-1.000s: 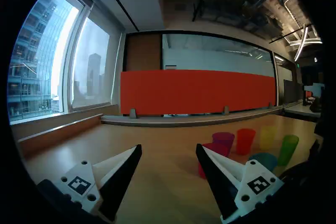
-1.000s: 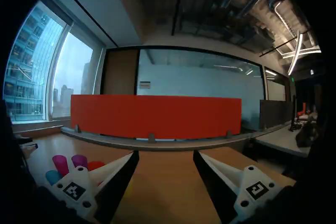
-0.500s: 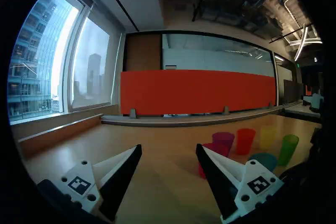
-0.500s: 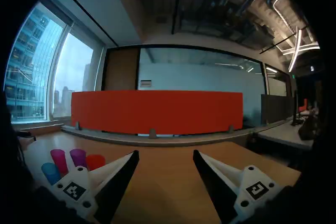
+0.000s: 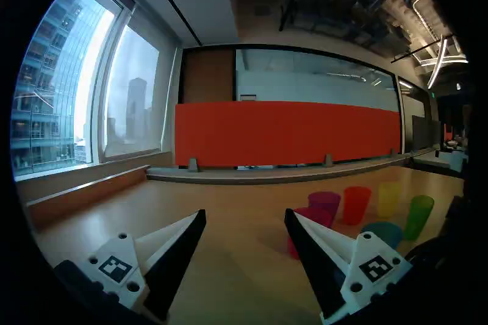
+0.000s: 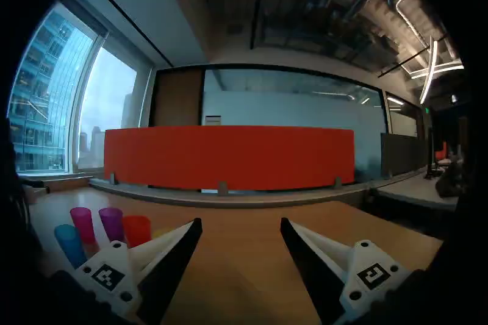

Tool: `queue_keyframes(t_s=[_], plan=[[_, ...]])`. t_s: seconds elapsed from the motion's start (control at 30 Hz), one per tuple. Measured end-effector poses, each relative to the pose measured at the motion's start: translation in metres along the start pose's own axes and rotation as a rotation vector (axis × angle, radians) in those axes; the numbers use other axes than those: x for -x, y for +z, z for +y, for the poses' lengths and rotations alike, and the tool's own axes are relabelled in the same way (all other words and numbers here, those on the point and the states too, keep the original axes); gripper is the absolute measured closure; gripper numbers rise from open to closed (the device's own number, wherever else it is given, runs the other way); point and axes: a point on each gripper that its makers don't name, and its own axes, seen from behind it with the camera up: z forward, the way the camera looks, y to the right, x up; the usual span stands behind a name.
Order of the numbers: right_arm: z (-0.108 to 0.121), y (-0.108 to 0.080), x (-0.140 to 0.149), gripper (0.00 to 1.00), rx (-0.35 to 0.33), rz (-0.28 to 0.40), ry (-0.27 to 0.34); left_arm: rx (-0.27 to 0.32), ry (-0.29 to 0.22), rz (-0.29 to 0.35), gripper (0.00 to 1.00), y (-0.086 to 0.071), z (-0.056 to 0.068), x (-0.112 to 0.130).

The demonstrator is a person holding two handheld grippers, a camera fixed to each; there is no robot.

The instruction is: Pour water

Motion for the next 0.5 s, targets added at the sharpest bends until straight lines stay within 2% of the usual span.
queue_keyframes(t_s=[0.3,0.5], plan=[[0.002,0.0,0.015,0.0,-0.008,-0.037,-0.022,0.0,0.0,0.0,0.04,0.0,0.0,0.0],[0.007,0.002,0.022,0.0,-0.002,-0.049,-0.015,0.0,0.0,0.0,0.04,0.001,0.0,0.0]])
